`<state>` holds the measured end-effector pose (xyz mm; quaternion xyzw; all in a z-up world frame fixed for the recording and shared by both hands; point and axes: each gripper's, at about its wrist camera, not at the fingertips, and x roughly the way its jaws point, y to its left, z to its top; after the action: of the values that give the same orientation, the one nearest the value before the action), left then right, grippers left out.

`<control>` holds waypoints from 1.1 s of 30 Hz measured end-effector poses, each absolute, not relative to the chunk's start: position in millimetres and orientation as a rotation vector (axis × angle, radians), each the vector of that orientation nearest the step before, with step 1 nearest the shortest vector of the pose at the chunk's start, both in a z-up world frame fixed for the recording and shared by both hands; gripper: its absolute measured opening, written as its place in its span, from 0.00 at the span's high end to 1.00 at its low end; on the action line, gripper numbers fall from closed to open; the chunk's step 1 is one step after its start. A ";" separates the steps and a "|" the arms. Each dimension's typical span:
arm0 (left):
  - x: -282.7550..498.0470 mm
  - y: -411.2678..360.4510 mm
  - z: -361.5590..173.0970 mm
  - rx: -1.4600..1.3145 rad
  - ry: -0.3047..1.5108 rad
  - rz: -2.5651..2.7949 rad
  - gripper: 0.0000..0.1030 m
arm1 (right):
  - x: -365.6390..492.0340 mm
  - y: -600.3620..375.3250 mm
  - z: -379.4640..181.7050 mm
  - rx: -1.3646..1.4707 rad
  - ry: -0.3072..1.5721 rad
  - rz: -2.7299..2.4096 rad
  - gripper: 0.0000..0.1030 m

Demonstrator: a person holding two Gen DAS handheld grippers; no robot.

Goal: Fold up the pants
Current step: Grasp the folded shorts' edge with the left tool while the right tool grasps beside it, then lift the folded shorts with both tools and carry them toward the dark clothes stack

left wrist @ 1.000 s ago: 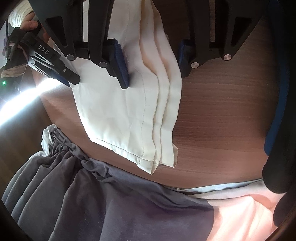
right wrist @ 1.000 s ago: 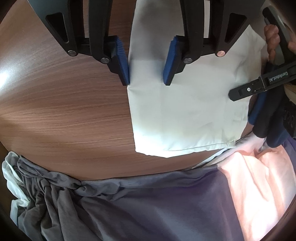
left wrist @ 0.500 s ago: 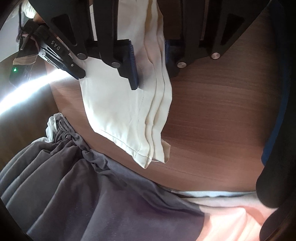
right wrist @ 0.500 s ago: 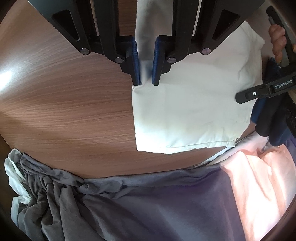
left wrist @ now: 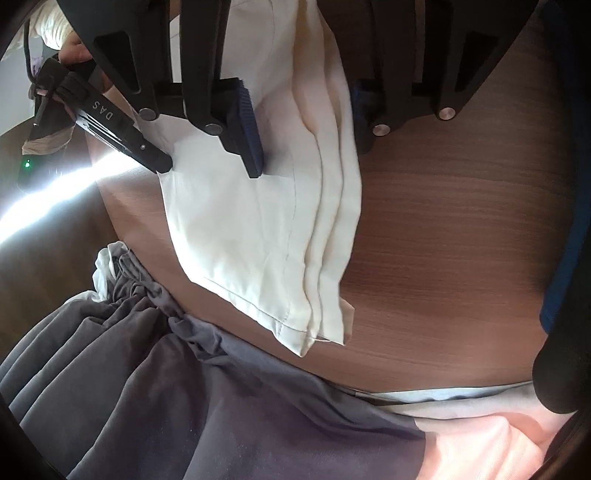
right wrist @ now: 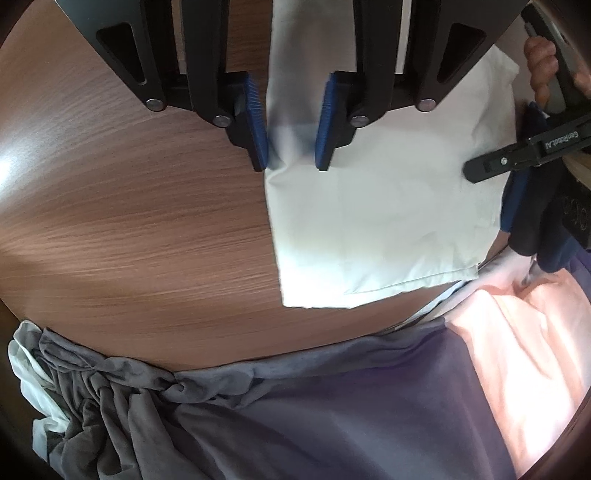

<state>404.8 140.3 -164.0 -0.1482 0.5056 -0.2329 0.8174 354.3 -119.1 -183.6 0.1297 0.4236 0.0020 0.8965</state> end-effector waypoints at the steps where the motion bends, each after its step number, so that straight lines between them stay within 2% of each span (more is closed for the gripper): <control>1: 404.9 141.2 -163.9 -0.328 1.073 -0.500 0.71 | 354.9 -119.5 -183.5 0.275 0.879 -0.003 0.82; 4: 403.8 142.1 -157.8 -0.340 1.049 -0.528 0.81 | 356.2 -120.4 -180.2 0.281 0.879 -0.011 0.89; 10: 398.4 137.4 -139.9 -0.323 0.995 -0.556 0.86 | 349.1 -115.7 -161.0 0.237 0.832 -0.029 0.93; 21: 378.2 136.8 -109.0 -0.311 0.906 -0.600 0.87 | 320.1 -109.5 -125.9 0.179 0.737 -0.060 0.93; 33: 324.9 146.5 -48.3 -0.286 0.733 -0.565 0.87 | 272.5 -103.3 -72.2 0.125 0.557 -0.005 0.93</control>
<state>324.9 146.5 -48.3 -0.1376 0.3525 -0.2714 0.8850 272.5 -103.3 -72.2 0.0619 0.2749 -0.0026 0.9595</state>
